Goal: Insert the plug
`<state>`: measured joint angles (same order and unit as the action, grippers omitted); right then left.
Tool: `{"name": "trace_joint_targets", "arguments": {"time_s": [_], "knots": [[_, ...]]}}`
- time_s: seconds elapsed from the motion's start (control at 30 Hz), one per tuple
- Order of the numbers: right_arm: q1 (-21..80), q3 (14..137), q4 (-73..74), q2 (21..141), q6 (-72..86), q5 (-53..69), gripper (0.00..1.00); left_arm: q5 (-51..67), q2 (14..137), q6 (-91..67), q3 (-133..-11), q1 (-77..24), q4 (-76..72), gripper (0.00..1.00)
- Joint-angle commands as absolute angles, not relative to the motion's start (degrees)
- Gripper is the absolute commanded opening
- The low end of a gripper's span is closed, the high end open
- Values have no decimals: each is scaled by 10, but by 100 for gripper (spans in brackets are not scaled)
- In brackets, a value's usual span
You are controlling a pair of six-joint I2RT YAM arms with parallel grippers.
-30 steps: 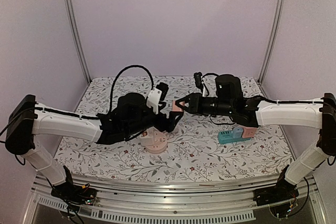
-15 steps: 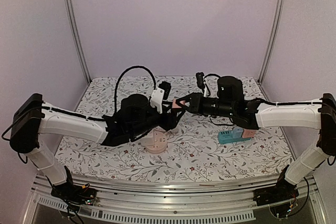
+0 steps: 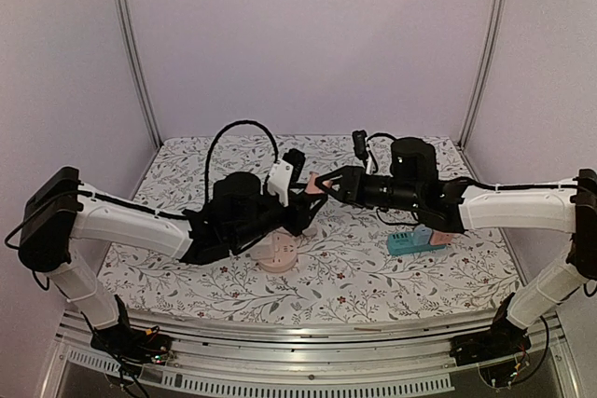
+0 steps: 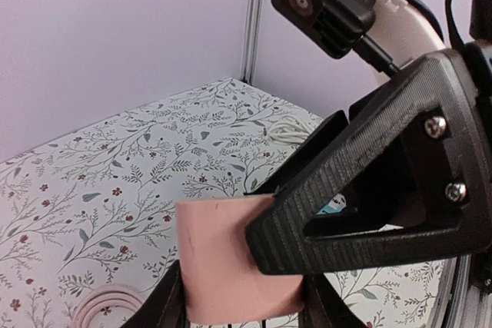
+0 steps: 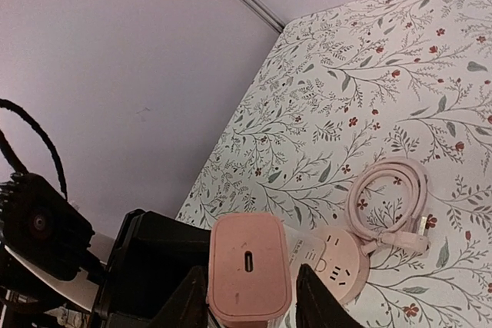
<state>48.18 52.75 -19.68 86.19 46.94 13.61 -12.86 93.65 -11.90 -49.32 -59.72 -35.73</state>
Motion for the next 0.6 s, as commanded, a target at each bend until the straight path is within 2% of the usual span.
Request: {"name": "trace_joint_targets", "arguments": {"time_s": [0.0, 0.1, 0.17, 0.33, 0.43, 0.57], "knots": [[489, 554, -71, 826, 426, 142, 59, -96, 907, -53, -458, -596, -393, 0], [488, 564, -3, 800, 387, 144, 77, -74, 892, -15, -432, -596, -400, 0], [487, 569, 37, 787, 367, 186, 81, -57, 884, 11, -414, -596, -405, 0], [487, 583, 116, 779, 334, 270, 82, 25, 866, 71, -374, -598, -414, 0], [487, 584, 139, 778, 336, 263, 81, 6, 863, 76, -381, -599, -391, 0], [488, 593, 166, 777, 337, 255, 80, 38, 866, 106, -383, -602, -386, 0]]}}
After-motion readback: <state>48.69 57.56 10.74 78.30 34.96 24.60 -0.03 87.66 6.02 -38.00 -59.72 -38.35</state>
